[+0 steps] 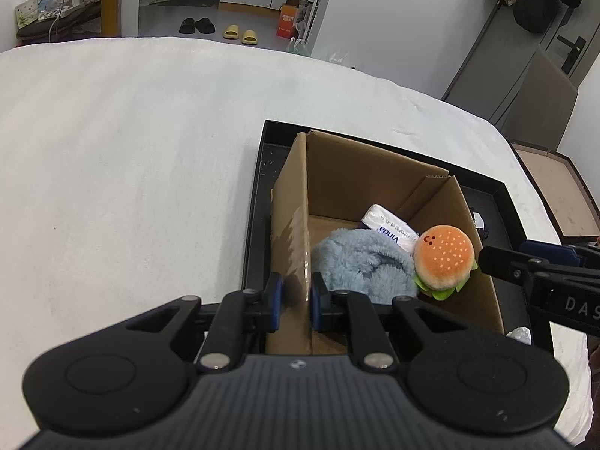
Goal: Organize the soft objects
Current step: 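Carry the hamburger plush into the box and open the right tool, then move the right tool down and close it on the denim-blue cloth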
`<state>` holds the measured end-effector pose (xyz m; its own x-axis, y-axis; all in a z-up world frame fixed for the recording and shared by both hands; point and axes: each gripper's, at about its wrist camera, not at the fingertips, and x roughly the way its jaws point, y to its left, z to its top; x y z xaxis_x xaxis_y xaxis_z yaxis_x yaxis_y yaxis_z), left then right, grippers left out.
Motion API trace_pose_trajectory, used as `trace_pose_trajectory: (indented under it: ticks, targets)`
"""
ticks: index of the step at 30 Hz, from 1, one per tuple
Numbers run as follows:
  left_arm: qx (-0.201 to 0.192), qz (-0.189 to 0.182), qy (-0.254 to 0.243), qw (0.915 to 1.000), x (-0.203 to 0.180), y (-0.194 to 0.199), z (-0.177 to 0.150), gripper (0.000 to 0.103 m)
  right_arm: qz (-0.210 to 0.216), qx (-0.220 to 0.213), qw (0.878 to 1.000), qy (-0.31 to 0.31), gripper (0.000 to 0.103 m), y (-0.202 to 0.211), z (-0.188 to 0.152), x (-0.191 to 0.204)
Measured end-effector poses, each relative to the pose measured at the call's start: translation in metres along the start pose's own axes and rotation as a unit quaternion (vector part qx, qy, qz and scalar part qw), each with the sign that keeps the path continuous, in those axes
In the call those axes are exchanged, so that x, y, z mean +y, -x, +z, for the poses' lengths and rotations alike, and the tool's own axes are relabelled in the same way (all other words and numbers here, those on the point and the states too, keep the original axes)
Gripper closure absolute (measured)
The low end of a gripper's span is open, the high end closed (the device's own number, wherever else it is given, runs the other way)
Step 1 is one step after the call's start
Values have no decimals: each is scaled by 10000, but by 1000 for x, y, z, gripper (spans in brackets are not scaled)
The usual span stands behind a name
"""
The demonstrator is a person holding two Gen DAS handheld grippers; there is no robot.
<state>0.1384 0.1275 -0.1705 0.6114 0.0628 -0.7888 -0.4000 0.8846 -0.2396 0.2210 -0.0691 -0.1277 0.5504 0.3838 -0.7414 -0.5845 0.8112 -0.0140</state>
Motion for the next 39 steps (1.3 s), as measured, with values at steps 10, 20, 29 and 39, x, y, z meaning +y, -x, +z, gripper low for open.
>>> trace_pose_trajectory:
  ticks: [10, 20, 29, 39]
  targets:
    - [35, 170, -151, 9997, -12, 0, 4, 86, -15, -5, 9998, -184, 50, -1, -9, -15]
    - [151, 395, -302, 9987, -24, -3, 7, 45, -168, 28, 9972, -731, 41, -2, -29, -60]
    - [93, 691, -506, 9963, -42, -7, 9, 30, -202, -60, 9945, -1028, 20, -6, -40, -90]
    - [127, 935, -558, 9940, -54, -13, 13, 24, -39, -13, 9888, -1490, 16, -19, -36, -130]
